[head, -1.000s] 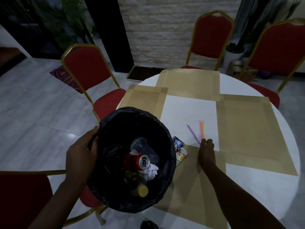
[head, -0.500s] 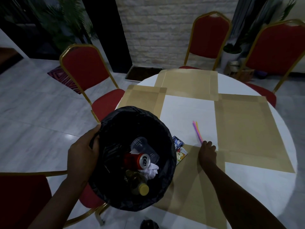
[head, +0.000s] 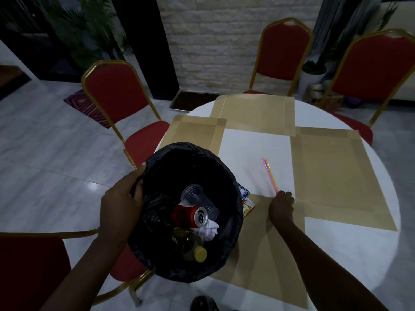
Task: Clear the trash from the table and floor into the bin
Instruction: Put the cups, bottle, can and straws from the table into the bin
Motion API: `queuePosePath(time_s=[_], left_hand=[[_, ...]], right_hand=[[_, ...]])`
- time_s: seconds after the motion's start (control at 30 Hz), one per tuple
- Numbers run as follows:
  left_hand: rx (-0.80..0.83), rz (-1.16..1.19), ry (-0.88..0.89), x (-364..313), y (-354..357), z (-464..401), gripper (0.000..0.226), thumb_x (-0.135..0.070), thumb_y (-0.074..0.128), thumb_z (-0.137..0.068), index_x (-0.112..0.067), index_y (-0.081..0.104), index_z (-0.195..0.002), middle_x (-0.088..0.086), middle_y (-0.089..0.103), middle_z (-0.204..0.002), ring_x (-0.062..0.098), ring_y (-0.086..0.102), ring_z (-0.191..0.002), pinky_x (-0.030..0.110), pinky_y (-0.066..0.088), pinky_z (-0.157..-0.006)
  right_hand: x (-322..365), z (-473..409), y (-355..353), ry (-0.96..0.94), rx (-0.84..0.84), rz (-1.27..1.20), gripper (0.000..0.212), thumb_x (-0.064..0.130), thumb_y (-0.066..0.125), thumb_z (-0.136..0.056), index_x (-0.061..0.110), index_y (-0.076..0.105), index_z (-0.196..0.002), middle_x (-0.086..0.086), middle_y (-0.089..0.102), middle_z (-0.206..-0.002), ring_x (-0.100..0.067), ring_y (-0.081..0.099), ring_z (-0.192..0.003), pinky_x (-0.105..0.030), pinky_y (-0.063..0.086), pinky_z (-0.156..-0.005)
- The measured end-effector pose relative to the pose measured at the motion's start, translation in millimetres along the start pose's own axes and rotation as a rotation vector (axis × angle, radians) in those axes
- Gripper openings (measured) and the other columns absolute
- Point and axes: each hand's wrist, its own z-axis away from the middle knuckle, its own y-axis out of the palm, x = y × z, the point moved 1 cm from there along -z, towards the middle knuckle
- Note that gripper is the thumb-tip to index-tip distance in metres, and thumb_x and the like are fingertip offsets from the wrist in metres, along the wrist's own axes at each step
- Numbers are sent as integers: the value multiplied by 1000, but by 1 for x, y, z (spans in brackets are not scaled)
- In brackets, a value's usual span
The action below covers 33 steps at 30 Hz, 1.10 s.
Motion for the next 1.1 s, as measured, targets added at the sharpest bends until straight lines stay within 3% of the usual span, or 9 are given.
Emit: queuePosePath(time_s=[0.07, 0.17, 0.33, 0.4, 0.47, 0.63, 0.8, 0.93, 1.1], left_hand=[[0, 16, 5, 1, 2, 1, 42, 0, 61, -88, -16, 61, -126, 4, 71, -102, 5, 59, -72, -1, 36, -68], [-3, 36, 20, 0, 3, 2, 44, 1, 62, -87, -17, 60, -127, 5, 71, -102, 11, 64, -74, 14, 44, -70], [2, 60, -2, 3, 8, 0, 44, -3, 59, -89, -21, 59, -129, 4, 71, -106, 15, 66, -80, 22, 47, -71], [1, 59, -4, 5, 8, 1, 45, -4, 58, -89, -24, 58, -130, 3, 72, -97, 12, 62, -71, 20, 45, -65], [-6, 61, -2, 6, 7, 2, 47, -3, 58, -89, -25, 57, -131, 2, 71, -89, 8, 58, -65, 18, 41, -62], [-27, 91, 16, 3, 1, 6, 46, -3, 59, -88, -24, 60, -128, 0, 72, -96, 5, 58, -70, 12, 39, -64], [-30, 115, -4, 2, -3, 12, 45, -3, 59, -88, -24, 60, -127, 4, 72, -96, 13, 62, -69, 28, 53, -61], [-54, 112, -13, 7, -7, 18, 45, -2, 59, -87, -23, 61, -127, 4, 72, -97, 10, 60, -69, 22, 47, -61], [-72, 138, -46, 18, -13, 24, 47, -1, 58, -88, -25, 59, -128, 4, 72, -91, 11, 62, -67, 31, 54, -60]], right_hand=[[8, 6, -14, -103, -45, 25, 20, -12, 52, -75, -9, 54, -95, -22, 48, -94, -37, 46, -86, -37, 39, -64], [26, 34, -57, -293, -170, -51, 34, -27, 55, -54, -8, 54, -82, -19, 47, -78, -34, 43, -72, -39, 39, -59], [46, 114, -120, -460, -191, -426, 39, -23, 43, -74, -4, 51, -107, -17, 48, -95, -26, 48, -77, -30, 40, -65], [52, 152, -138, -592, -121, -460, 27, 1, 40, -84, 4, 53, -108, -10, 50, -96, -24, 51, -77, -29, 39, -64], [63, 180, -152, -647, 5, -514, 40, 25, 28, -85, 12, 54, -113, -1, 49, -99, -17, 51, -79, -29, 38, -63], [102, 201, -153, -748, 162, -280, 46, 12, 50, -79, 26, 52, -124, -4, 47, -106, -24, 57, -84, -29, 39, -60], [135, 198, -140, -793, 177, -132, 46, 15, 57, -84, 17, 51, -129, -11, 48, -111, -28, 58, -92, -32, 47, -76], [150, 198, -134, -830, 209, -256, 46, 5, 51, -86, 20, 56, -129, -11, 51, -111, -28, 56, -95, -30, 44, -78], [143, 197, -136, -861, 134, -476, 37, 26, 65, -86, 18, 60, -122, -3, 56, -114, -19, 53, -102, -32, 45, -87]])
